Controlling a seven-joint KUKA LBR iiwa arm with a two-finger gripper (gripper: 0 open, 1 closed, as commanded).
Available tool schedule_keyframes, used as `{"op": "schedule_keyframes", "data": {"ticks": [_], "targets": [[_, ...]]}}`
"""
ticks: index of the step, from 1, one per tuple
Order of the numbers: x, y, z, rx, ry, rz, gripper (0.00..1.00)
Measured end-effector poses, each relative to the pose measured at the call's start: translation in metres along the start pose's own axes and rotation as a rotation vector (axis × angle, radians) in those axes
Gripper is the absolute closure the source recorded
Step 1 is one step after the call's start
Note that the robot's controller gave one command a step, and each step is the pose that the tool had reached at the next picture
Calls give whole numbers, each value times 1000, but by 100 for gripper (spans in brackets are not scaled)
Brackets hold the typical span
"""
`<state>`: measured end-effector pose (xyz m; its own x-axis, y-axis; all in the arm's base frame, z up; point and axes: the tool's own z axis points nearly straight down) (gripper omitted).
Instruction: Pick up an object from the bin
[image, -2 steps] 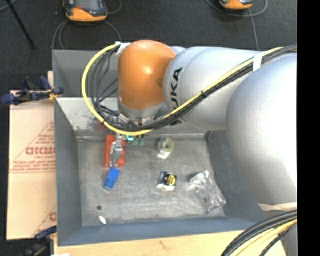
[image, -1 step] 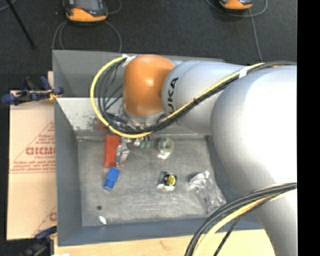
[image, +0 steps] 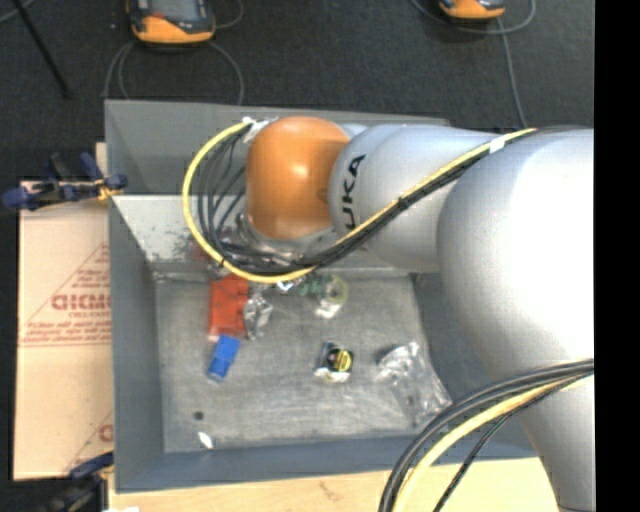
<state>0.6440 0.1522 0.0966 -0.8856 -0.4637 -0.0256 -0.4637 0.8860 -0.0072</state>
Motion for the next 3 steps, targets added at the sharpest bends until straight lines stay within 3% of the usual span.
{"op": "schedule_keyframes", "data": {"ticks": [1, 2, 3], "targets": [[-6, -5, 1, -1, -6, -245, 0], [28, 31, -33, -13, 19, -506, 0], [17, 37, 20, -17, 19, -869, 0]]}}
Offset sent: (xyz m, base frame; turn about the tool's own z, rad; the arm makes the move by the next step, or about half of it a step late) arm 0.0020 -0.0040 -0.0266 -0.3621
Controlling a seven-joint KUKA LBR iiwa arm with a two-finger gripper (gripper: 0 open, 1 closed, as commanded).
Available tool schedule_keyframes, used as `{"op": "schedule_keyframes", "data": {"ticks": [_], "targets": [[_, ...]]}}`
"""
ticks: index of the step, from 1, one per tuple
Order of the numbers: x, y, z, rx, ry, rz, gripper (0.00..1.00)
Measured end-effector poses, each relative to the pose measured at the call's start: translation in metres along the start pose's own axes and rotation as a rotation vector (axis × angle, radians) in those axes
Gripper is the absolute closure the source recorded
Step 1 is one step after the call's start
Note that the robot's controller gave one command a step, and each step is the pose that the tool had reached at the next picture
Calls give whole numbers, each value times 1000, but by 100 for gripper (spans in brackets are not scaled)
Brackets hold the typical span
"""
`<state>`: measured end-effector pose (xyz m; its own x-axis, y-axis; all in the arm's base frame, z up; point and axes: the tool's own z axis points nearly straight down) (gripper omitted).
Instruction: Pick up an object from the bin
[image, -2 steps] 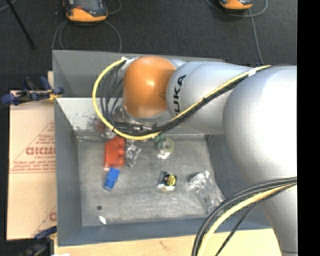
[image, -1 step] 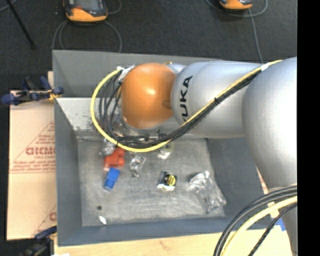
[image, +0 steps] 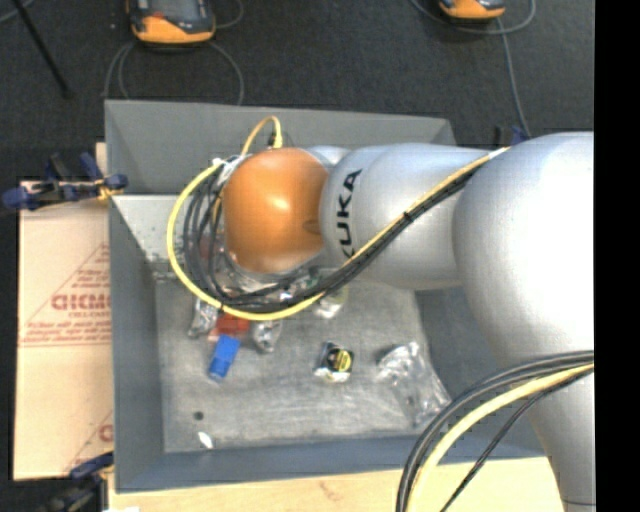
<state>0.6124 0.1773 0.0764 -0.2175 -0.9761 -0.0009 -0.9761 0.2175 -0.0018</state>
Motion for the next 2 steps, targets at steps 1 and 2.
{"op": "schedule_keyframes", "data": {"ticks": [1, 2], "targets": [[-1, 0, -2, -1, -3, 5, 100], [0, 0, -1, -2, -1, 6, 0]]}}
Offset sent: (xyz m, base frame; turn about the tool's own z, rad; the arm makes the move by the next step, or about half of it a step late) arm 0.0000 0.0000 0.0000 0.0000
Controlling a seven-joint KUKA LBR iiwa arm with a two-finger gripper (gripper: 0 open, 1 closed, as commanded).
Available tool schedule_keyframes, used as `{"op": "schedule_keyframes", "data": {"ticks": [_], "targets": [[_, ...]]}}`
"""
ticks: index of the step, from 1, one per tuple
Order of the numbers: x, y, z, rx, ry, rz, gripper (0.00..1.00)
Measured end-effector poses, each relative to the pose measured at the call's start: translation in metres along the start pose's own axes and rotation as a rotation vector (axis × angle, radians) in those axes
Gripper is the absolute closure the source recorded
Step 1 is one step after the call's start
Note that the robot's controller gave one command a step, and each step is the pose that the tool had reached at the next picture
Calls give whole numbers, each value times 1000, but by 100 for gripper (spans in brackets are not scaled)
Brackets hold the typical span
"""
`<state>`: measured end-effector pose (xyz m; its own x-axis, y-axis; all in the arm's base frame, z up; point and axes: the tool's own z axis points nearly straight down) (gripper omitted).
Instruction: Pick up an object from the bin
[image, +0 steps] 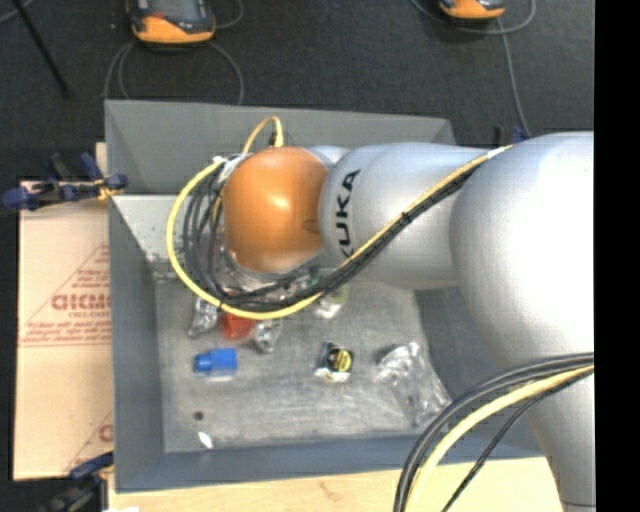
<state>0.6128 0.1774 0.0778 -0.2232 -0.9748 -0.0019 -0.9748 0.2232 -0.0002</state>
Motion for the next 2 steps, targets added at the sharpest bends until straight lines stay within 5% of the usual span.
{"op": "schedule_keyframes", "data": {"ticks": [1, 2], "targets": [[-25, 50, 4, 7, -2, -218, 0], [-26, 49, 2, 8, -6, -213, 100]]}}
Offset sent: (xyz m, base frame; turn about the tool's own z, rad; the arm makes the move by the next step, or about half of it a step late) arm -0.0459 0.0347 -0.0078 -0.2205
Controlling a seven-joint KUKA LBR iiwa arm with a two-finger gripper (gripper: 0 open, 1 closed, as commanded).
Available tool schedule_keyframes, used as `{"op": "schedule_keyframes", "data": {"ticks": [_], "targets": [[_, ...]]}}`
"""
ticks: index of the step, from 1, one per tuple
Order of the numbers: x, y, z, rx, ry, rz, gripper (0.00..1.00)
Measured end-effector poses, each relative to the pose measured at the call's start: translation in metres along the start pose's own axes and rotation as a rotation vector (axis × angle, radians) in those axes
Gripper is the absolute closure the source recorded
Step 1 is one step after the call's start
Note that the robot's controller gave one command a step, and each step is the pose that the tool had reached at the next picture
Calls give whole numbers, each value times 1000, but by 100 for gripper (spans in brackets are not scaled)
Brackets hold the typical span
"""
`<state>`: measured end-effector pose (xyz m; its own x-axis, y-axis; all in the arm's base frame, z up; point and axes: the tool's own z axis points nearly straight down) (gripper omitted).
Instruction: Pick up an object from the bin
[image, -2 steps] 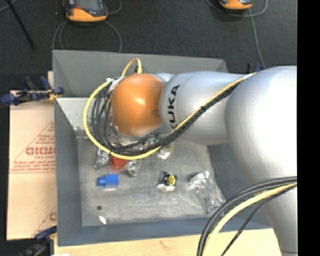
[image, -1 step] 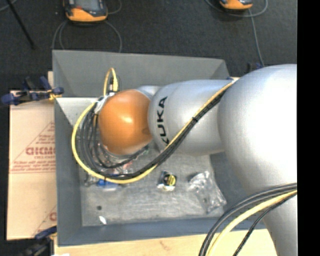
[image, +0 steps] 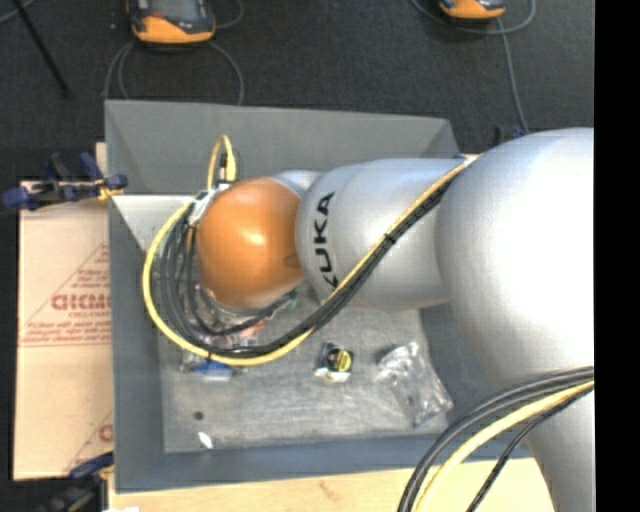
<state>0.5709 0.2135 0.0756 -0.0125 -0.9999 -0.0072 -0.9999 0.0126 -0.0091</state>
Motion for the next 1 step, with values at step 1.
{"op": "schedule_keyframes", "data": {"ticks": [1], "targets": [[-14, -9, -148, 0, 2, -224, 100]]}}
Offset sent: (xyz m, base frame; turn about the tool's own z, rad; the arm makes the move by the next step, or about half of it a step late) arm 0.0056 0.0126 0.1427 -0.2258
